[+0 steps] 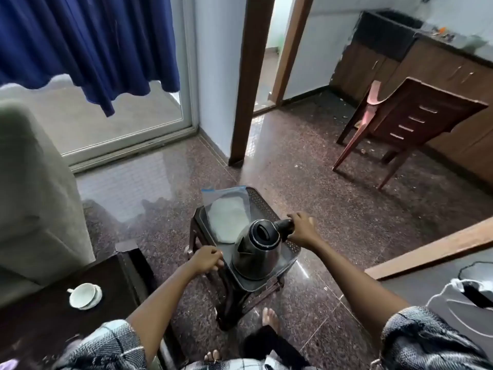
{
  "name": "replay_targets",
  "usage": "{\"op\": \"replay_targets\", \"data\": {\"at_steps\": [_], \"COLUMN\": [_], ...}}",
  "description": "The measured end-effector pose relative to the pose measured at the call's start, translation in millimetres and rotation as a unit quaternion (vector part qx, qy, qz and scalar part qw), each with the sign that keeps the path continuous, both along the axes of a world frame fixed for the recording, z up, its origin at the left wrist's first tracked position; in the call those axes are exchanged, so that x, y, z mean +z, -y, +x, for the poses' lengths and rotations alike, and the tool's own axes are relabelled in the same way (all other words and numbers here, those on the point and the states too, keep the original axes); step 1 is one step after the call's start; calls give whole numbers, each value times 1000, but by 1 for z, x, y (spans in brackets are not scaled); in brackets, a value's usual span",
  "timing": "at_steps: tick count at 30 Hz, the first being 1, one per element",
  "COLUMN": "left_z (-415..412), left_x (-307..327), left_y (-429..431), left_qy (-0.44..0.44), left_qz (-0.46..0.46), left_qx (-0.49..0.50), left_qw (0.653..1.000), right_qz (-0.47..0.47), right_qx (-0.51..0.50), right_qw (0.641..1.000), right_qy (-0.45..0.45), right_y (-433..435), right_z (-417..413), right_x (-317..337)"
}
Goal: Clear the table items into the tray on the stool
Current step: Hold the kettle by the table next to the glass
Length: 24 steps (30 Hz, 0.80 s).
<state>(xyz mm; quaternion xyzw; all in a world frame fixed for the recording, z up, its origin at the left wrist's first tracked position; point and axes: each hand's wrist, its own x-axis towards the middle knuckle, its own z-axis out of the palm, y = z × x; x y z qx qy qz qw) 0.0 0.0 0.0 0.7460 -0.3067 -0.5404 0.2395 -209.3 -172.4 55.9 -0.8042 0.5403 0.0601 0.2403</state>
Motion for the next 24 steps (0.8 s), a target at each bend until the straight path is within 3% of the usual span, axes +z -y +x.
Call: {"op": "replay_targets", "data": {"at_steps": [5,10,15,19,24], "left_z": [-11,-31,-49,-61,-72], "left_x": [-5,-5,-14,-20,-8], "left_y": [23,37,46,50,56], "left_qy": [30,37,43,44,91], "left_qz": [-8,17,19,36,56], "left_qx": [3,0,77,179,223], "left_qw": [1000,999,996,982,969], "right_qz": [63,193,183,179,190], "right_qx": [145,193,300,324,329], "right_qw": [984,957,925,924,924], "right_qy": [-79,-99,-141,-100,-33], "right_y": [42,75,91,96,99], "right_z": [12,22,27,22,16], "right_x": [-13,-22,-35,-45,-45]}}
